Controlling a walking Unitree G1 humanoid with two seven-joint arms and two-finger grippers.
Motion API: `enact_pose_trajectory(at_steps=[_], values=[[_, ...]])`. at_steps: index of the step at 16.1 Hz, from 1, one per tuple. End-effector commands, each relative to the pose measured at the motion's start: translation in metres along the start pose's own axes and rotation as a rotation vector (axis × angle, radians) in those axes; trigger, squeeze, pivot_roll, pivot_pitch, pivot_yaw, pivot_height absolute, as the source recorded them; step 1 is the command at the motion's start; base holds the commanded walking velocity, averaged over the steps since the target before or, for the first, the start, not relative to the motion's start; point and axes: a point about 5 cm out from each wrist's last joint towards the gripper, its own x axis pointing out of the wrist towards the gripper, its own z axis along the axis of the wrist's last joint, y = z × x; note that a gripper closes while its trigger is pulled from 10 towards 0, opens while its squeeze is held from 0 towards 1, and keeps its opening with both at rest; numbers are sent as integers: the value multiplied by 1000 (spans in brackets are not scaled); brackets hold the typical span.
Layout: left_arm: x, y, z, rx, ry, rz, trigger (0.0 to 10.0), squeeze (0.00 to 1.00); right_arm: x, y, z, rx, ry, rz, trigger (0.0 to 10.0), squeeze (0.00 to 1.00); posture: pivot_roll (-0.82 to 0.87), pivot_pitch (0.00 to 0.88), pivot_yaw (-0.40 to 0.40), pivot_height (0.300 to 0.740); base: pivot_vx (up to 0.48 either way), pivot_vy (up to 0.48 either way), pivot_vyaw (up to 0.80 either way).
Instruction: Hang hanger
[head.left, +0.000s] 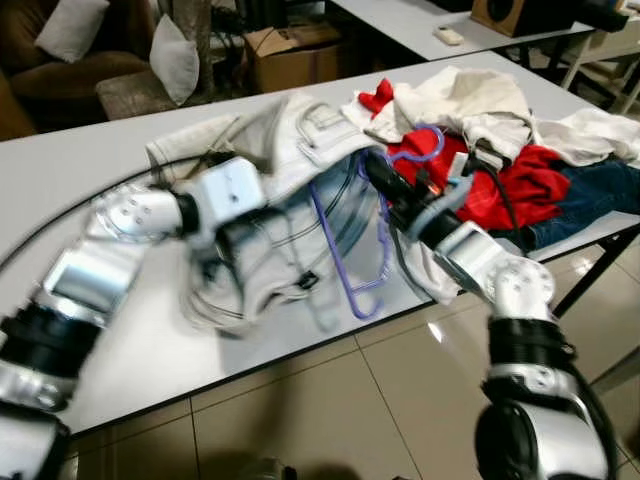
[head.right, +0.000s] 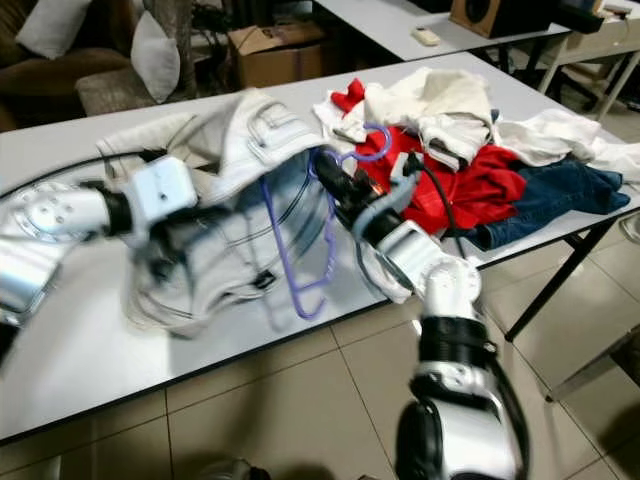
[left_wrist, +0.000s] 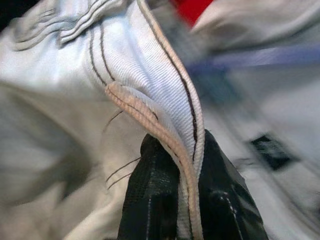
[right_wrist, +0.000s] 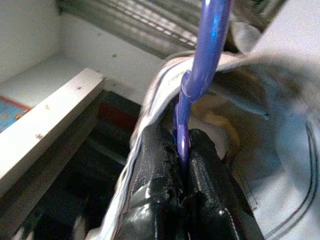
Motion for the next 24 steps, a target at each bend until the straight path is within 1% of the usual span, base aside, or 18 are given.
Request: enact_pose_trajectory(at_steps=[1,2,3,4,5,7,8,11,12,14,15,17,19,20,21,22,23,24], values=[[-3,-3,23,-70,-132,-70,0,0,7,-6,3,15,-72,-54,10000,0,-9,4,39,740,0,0,0],[-3,-6,35,-134,-213,-121,0,0,15,-7,1,64,-110,-65,10000,0,-9,4,39,740,0,0,0],[-3,-8,44,-161,-265,-158,0,0,22,-5,-2,119,-130,-57,10000,0,-1,3,37,740,0,0,0],[1,-6,56,-221,-339,-176,0,0,34,0,-8,168,-143,-56,10000,0,4,4,38,740,0,0,0],[5,-5,62,-263,-375,-170,0,0,40,3,-12,192,-151,-56,10000,0,4,4,38,740,0,0,0],[12,1,75,-350,-451,-139,0,0,50,6,-20,177,-165,-100,10000,0,8,6,43,740,0,0,0],[15,6,82,-387,-485,-103,0,0,53,3,-27,110,-153,-165,10000,0,7,7,46,740,0,0,0],[16,30,94,-508,-532,61,0,0,51,-14,-47,-263,-50,-413,10000,0,-4,8,57,740,0,0,0],[15,37,100,-566,-561,86,0,0,47,-21,-49,-327,-34,-477,10000,0,-7,8,62,740,0,0,0],[9,47,110,-648,-618,97,0,0,38,-35,-48,-351,-51,-581,10000,0,-12,8,72,740,0,0,0],[4,58,115,-673,-656,156,0,0,34,-41,-49,-393,-29,-625,10000,0,-13,7,74,740,0,0,0],[-4,79,114,-677,-652,320,0,0,32,-42,-54,-471,21,-628,10000,0,-15,5,78,740,0,0,0],[-13,102,110,-719,-659,490,0,0,29,-43,-61,-473,96,-601,10000,0,-19,1,82,740,0,0,0],[-18,112,107,-713,-639,566,0,0,26,-42,-70,-474,172,-546,10000,0,-21,0,83,740,0,0,0],[-21,120,103,-689,-608,629,0,0,23,-37,-79,-464,237,-478,10000,0,-22,0,85,740,0,0,0],[-21,123,101,-683,-600,646,0,0,21,-34,-81,-459,258,-452,10000,0,-22,0,85,740,0,0,0],[-23,134,92,-642,-548,717,0,0,13,-18,-85,-445,300,-358,10000,0,-26,0,91,740,0,0,0],[-23,136,88,-625,-519,741,0,0,10,-11,-84,-434,302,-327,10000,0,-26,0,91,740,0,0,0]])
